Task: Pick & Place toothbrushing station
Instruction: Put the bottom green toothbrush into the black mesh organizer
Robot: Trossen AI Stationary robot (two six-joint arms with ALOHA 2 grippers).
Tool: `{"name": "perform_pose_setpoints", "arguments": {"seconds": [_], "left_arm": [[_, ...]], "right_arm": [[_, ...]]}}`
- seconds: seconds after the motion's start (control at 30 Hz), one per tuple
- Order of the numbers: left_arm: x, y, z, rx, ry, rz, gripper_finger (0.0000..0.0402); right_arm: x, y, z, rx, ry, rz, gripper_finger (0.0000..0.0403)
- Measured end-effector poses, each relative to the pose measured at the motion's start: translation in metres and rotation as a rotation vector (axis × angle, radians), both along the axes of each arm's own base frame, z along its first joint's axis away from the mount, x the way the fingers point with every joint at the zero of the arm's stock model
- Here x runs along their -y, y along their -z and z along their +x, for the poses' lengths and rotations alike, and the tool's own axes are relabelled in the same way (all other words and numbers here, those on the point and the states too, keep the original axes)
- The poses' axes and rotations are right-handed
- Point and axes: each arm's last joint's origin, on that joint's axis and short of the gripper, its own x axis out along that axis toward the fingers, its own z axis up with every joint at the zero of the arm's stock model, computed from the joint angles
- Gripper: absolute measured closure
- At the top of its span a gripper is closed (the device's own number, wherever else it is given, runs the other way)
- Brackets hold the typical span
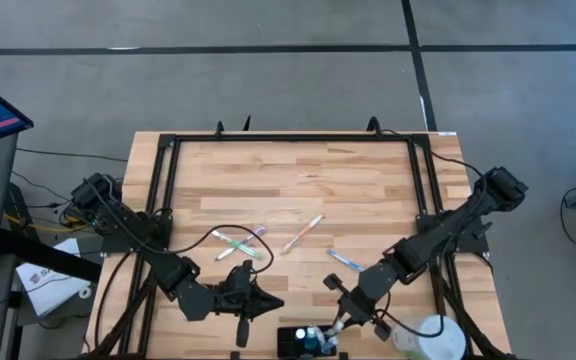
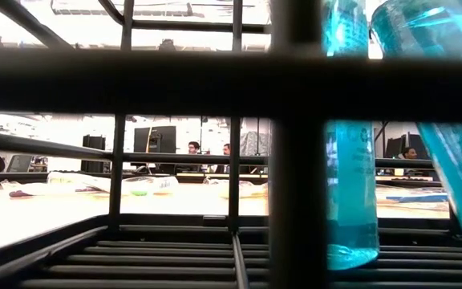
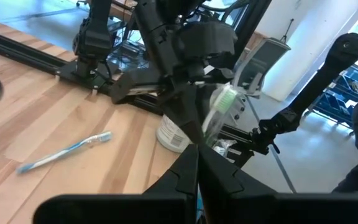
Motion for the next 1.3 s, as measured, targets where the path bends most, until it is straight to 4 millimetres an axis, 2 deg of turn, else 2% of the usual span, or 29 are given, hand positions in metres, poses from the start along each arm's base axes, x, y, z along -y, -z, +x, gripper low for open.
{"name": "perform_pose_setpoints", "arguments": {"seconds": [0.13,0.4,1.3], "left_arm": [[0.000,0.000,0.000,0.000,-0.001,0.000,0.0401],[0.000,0.000,0.000,0.000,-0.002,0.000,0.0401],[0.000,0.000,0.000,0.001,-0.004,-0.001,0.0401]], "right_arm": [[-0.001,0.003,0.002,-0.001,0.006,-0.006,0.0381],[-0.009,0.031,0.010,-0.079,0.002,-0.051,0.0381],[-0.004,0.034,0.018,-0.064,0.013,-0.056,0.0381]]}}
